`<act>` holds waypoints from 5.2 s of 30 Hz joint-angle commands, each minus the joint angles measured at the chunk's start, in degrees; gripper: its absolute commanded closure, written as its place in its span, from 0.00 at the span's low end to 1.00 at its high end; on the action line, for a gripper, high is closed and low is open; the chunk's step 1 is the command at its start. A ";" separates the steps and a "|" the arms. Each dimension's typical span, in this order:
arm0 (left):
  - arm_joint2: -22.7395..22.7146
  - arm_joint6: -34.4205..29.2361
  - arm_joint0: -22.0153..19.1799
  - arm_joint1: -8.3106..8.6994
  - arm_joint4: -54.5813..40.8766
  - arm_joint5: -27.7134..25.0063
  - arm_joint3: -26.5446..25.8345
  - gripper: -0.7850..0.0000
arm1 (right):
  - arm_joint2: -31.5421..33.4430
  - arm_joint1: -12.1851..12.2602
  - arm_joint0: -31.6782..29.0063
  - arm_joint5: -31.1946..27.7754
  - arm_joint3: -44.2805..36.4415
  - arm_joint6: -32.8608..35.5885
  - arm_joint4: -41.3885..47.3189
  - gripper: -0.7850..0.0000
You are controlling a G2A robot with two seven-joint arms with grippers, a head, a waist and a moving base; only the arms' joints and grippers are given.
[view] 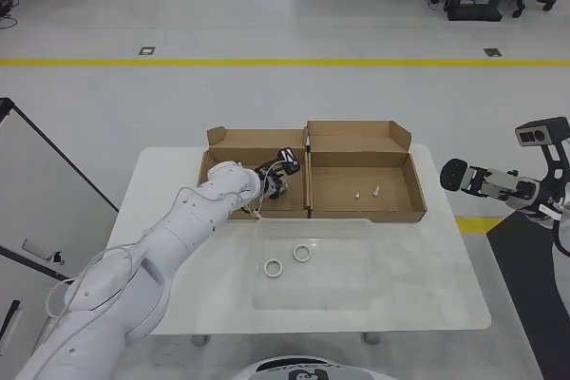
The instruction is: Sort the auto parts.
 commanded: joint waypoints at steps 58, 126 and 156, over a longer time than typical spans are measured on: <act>-12.57 -57.20 13.92 11.44 -33.79 1.91 -68.49 0.00 | 0.00 0.00 0.00 0.00 0.00 0.00 0.01 0.00; -2.54 -43.68 13.29 9.53 -14.02 -4.42 -47.12 0.60 | 0.00 0.00 0.00 0.00 0.00 0.00 0.01 0.00; -2.22 -48.23 13.97 8.98 -16.50 -6.16 -47.55 0.66 | 0.00 0.00 0.00 0.00 0.00 0.00 0.01 0.00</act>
